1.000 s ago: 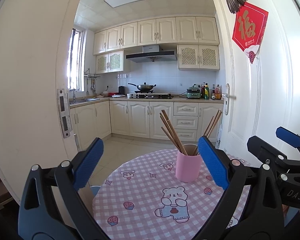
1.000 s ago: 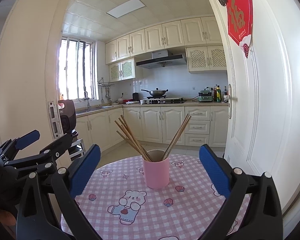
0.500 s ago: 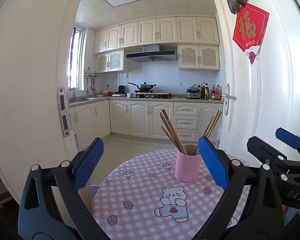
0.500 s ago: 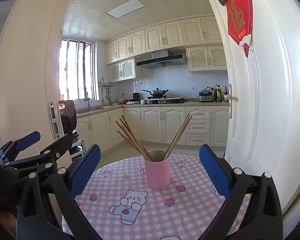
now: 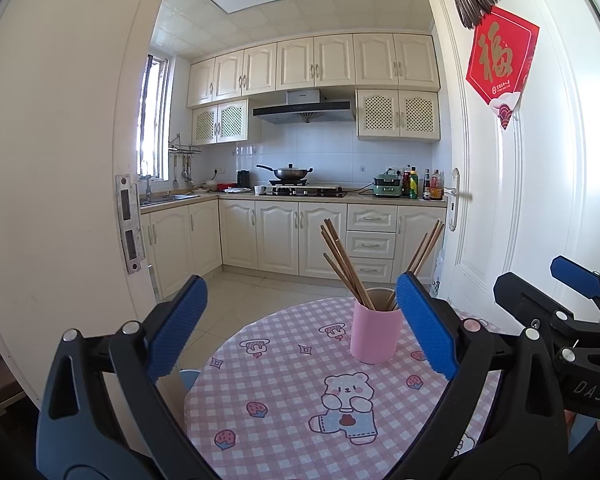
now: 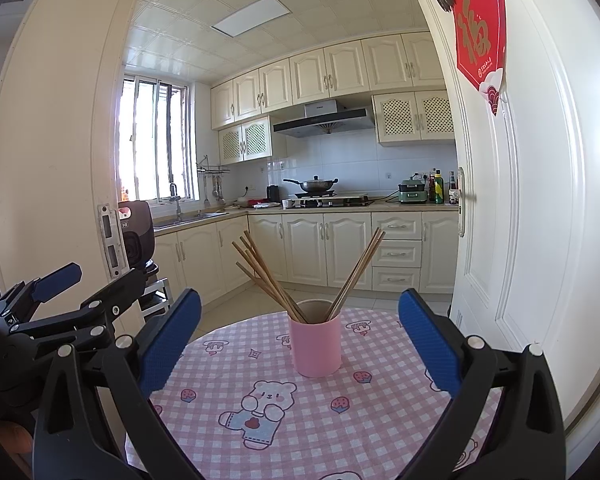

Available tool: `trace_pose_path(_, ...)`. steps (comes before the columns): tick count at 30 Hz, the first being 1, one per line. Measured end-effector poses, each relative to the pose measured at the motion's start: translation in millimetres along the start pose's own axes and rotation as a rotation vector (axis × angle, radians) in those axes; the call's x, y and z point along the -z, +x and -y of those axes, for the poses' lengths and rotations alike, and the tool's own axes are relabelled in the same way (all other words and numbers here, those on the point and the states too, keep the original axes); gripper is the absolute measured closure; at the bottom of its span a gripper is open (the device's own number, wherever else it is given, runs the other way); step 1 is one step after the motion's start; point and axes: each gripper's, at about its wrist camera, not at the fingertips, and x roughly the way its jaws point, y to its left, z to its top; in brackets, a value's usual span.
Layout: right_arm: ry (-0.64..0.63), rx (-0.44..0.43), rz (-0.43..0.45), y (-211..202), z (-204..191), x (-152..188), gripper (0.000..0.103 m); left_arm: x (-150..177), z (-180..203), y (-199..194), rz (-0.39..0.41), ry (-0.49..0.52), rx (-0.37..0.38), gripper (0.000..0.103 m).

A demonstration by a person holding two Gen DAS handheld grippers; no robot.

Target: Organize utensils

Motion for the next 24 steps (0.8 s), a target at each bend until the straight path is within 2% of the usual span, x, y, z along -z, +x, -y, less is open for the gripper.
trace_pose_path(24, -0.001, 0.001, 0.001, -0.1, -0.1, -0.1, 0.008, -0.1, -1.9, 1.3, -0.001, -0.001, -0.002, 0.010)
